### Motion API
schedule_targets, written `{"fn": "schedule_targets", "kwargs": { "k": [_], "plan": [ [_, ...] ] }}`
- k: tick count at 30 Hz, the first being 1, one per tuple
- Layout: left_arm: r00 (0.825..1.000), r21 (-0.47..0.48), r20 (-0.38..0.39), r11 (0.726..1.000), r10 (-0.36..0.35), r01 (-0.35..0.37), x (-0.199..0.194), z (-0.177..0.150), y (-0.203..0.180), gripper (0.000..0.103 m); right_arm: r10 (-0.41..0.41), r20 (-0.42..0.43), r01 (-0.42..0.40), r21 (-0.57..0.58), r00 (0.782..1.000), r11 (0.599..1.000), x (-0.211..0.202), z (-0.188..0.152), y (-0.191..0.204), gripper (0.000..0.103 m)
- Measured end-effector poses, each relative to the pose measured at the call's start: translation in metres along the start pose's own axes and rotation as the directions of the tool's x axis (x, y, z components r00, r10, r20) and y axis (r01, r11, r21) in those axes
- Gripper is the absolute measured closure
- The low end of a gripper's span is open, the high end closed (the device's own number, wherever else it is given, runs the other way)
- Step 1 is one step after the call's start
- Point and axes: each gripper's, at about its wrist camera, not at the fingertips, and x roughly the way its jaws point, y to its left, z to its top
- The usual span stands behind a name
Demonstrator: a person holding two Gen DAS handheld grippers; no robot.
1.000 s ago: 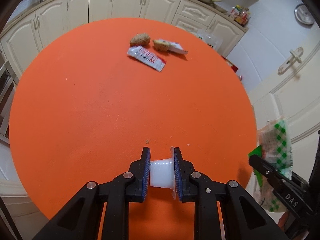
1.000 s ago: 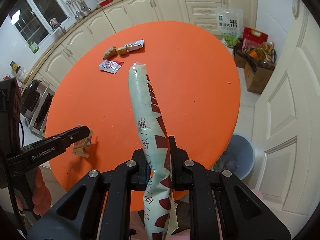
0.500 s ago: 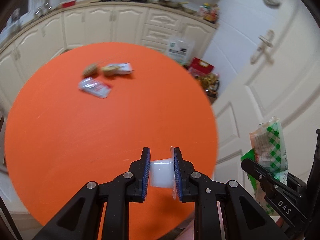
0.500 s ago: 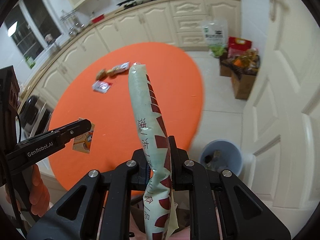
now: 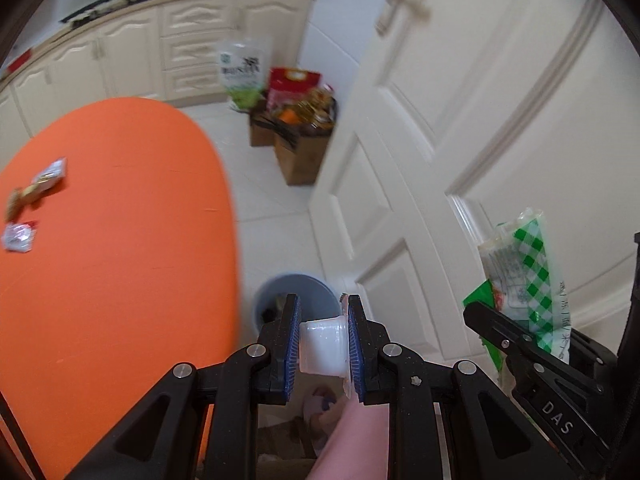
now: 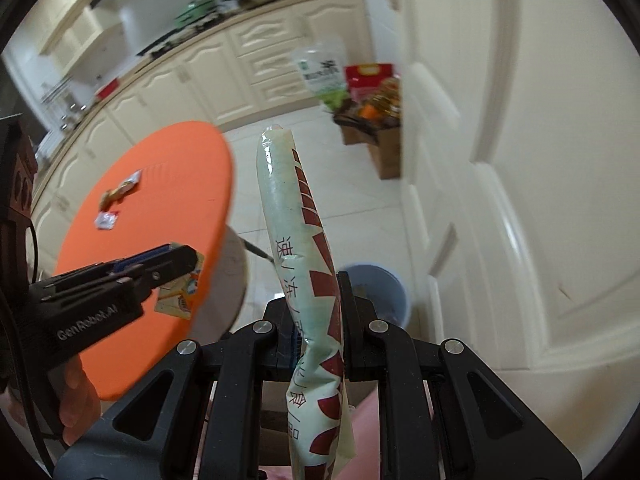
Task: Collect trash
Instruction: 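Carry the wet-wipe packet and bread wrapper over the blue bin with both grippers, then open both grippers to drop the items into the blue bin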
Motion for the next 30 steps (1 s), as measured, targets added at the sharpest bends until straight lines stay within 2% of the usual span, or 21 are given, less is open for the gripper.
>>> {"fn": "schedule_targets", "kwargs": {
  "k": [6, 11, 14, 16, 18, 24, 30],
  "plan": [
    [0.997, 0.043, -0.071, 0.999, 0.008, -0.005, 0.045, 0.029, -0.017, 0.084, -0.02, -0.025, 0.022, 0.059, 0.999, 0.998, 0.012, 0.004, -0.036, 0.089],
    [0.992, 0.056, -0.12, 0.998, 0.023, -0.017, 0.079, 0.057, -0.039, 0.083, -0.012, -0.048, 0.016, 0.087, 0.999, 0.996, 0.027, 0.011, -0.049, 0.089],
    [0.987, 0.072, -0.153, 0.997, 0.052, -0.041, 0.095, 0.072, -0.046, 0.074, -0.011, -0.054, 0.017, 0.097, 0.998, 0.995, 0.033, 0.014, -0.055, 0.089],
    [0.986, 0.076, -0.158, 0.996, 0.062, -0.05, 0.102, 0.077, -0.053, 0.065, -0.004, -0.06, 0.01, 0.103, 0.998, 0.995, 0.038, 0.018, -0.058, 0.089],
    [0.985, 0.08, -0.158, 0.995, 0.073, -0.061, 0.109, 0.083, -0.056, 0.063, 0.002, -0.066, 0.005, 0.103, 0.998, 0.995, 0.042, 0.02, -0.058, 0.089],
    [0.984, 0.066, -0.142, 0.993, 0.107, -0.098, 0.104, 0.086, -0.054, 0.062, 0.051, -0.09, -0.042, 0.102, 0.995, 0.994, 0.061, 0.028, -0.053, 0.088],
    [0.986, 0.036, -0.086, 0.99, 0.142, -0.139, 0.082, 0.082, -0.04, 0.054, 0.109, -0.09, -0.1, 0.095, 0.99, 0.99, 0.074, 0.037, -0.041, 0.079]
  ]
}}
